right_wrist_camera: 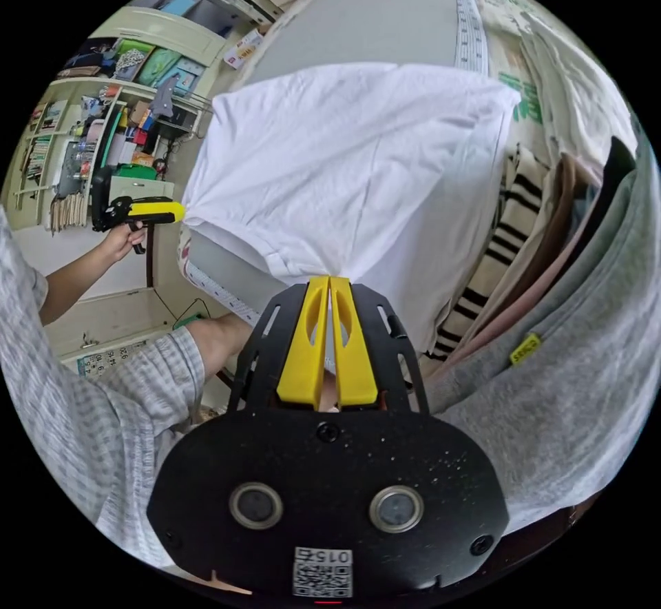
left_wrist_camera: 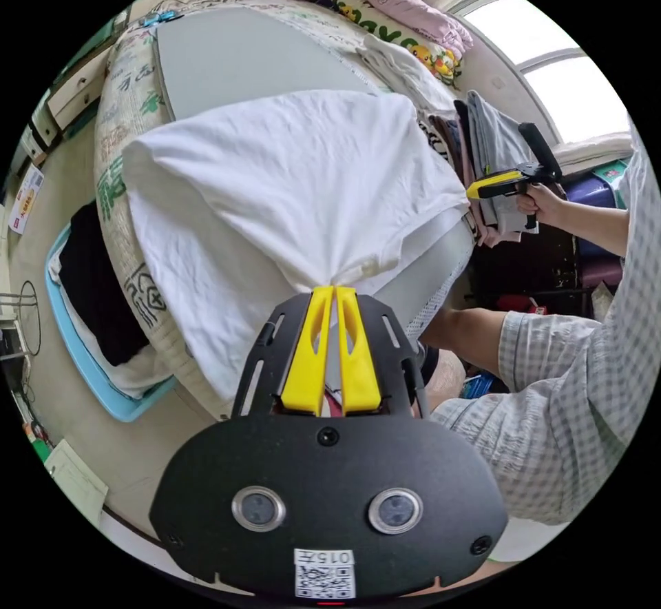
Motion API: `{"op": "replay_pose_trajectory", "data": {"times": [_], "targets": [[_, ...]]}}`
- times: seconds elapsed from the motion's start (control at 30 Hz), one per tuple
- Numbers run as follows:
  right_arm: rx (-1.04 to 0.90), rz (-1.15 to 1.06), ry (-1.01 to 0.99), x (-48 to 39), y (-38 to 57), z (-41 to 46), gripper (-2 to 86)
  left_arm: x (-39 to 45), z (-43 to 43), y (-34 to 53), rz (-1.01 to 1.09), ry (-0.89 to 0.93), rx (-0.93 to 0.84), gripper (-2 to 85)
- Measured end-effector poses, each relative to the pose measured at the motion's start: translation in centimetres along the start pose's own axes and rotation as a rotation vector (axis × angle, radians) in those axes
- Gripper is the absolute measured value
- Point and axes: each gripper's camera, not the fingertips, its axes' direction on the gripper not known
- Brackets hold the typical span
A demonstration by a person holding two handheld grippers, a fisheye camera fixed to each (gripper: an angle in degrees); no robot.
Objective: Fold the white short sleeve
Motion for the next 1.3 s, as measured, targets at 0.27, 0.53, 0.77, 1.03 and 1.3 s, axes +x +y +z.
{"op": "replay_pose_trajectory", "data": {"times": [0.27, 0.53, 0.77, 1.03, 1.3], "targets": [[-0.026, 0.089, -0.036, 4.2, 2.9, -0.1, 0.3, -1.3, 1.0, 0.9, -0.094, -0.023, -0.078, 0.0], [0.125, 0.269, -0.249, 9.2, 1.6, 0.4, 6.3, -5.8, 2.5, 2.4, -0.652, 0.195, 0.171, 5.9], [0.071, 0.307, -0.143, 11.0, 2.8, 0.7, -0.1, -6.1, 4.0, 1.9, -0.614, 0.157, 0.121, 0.8], [0.104, 0.327, -0.012, 15.2, 1.1, -2.5, 3.5, -9.0, 2.6, 0.5, -0.563, 0.129, 0.086, 3.4], [0.3, 0.373, -0.063, 22.7, -7.4, -8.1, 10.3, -16.1, -1.5, -4.0, -0.698, 0.115, 0.373, 7.8]]}}
